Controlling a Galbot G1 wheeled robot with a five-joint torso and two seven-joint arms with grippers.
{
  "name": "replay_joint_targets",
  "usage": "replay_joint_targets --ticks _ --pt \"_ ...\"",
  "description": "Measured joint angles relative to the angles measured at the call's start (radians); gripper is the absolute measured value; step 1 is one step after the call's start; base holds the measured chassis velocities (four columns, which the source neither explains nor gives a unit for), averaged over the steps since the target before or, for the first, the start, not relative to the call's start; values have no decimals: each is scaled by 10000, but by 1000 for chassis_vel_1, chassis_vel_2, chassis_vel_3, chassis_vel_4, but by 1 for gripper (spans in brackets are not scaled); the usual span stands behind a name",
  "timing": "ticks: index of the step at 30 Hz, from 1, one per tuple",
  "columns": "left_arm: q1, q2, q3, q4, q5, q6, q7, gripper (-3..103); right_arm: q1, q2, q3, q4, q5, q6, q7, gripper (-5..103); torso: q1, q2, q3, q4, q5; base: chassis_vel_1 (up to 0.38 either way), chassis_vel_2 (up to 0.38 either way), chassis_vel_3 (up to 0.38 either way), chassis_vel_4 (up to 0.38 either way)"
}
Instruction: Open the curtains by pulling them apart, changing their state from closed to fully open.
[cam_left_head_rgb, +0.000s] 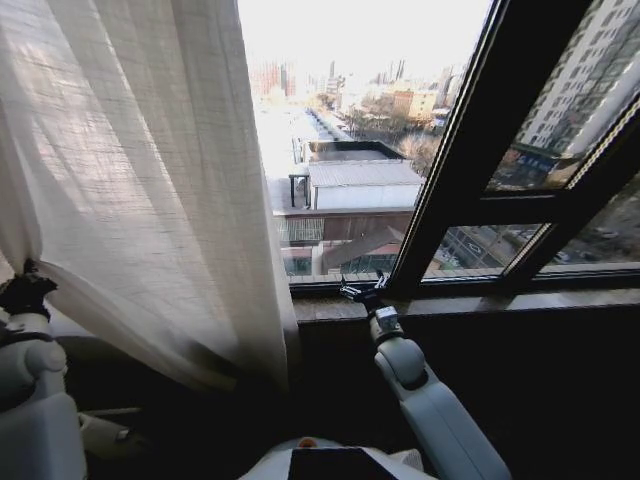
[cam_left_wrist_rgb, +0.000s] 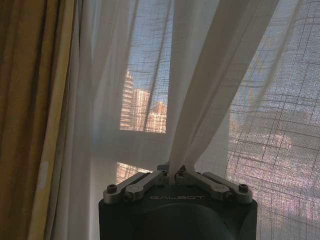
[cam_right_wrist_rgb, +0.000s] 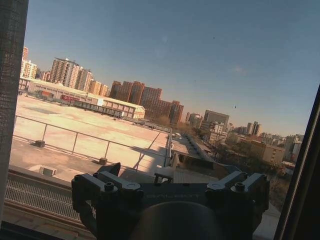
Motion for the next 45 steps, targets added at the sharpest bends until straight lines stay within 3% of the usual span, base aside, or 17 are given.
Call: replay_joint_targets --ticks 6,10,14,18,23,25,28,30,33,35,36,39,41,43,45 --pt "70 -9 308 -174 173 -15 266 0 132 20 -46 -164 3 10 -18 100 0 0 0 -1 -2 0 0 0 0" --pt "50 -290 1028 -807 694 -81 956 4 267 -21 -39 -257 31 14 -21 100 0 0 0 -5 1 0 0 0 0" --pt "110 -597 1756 -1580 1093 -146 2190 20 353 -79 -2 -377 141 46 -29 100 0 0 1 -6 3 0 0 0 0" --pt "316 -709 2176 -2015 1312 -105 2830 32 432 -83 1 -468 243 66 -50 100 -1 0 1 -3 4 0 0 0 0" --pt "502 -649 2563 -2146 1428 -98 3194 54 550 -36 -67 -549 259 82 -74 100 -2 0 1 -2 4 0 0 0 0" --pt "481 -498 2682 -2016 1429 -110 3351 59 580 -7 -120 -559 260 84 -77 100 -2 0 1 -2 5 0 0 0 0" --pt "105 7 3049 -1328 1336 -202 3570 76 602 37 -221 -589 258 87 -80 100 -2 0 0 -3 3 0 0 0 0" --pt "35 86 3117 -1218 1329 -216 3587 76 602 40 -230 -591 257 88 -80 100 -2 0 1 -4 3 0 0 0 0" --pt "-460 535 3728 -536 1284 -281 3638 91 604 31 -244 -626 229 119 -75 100 -2 -1 1 -4 2 0 0 0 0" --pt "-537 573 3816 -457 1285 -281 3623 91 604 27 -242 -628 226 126 -72 100 -2 0 2 -3 1 0 0 0 0" --pt "-739 644 4011 -296 1274 -279 3419 98 588 19 -232 -630 220 140 -66 100 -1 -1 1 -5 2 0 0 0 0" --pt "-1007 709 4165 -65 1222 -176 3100 100 547 15 -210 -630 215 151 -58 100 -2 0 1 -4 2 0 0 0 0" --pt "-1374 750 4206 225 1246 -51 2318 102 460 26 -182 -630 189 190 -44 100 -2 0 1 -4 2 0 0 0 0" --pt "-1644 754 4062 432 1339 68 1696 93 378 40 -160 -622 144 220 -38 100 -2 -1 1 -4 1 0 0 0 0" --pt "-1793 787 3973 586 1414 93 1394 93 331 46 -143 -613 89 235 -35 100 -2 0 1 -3 1 0 0 0 0"
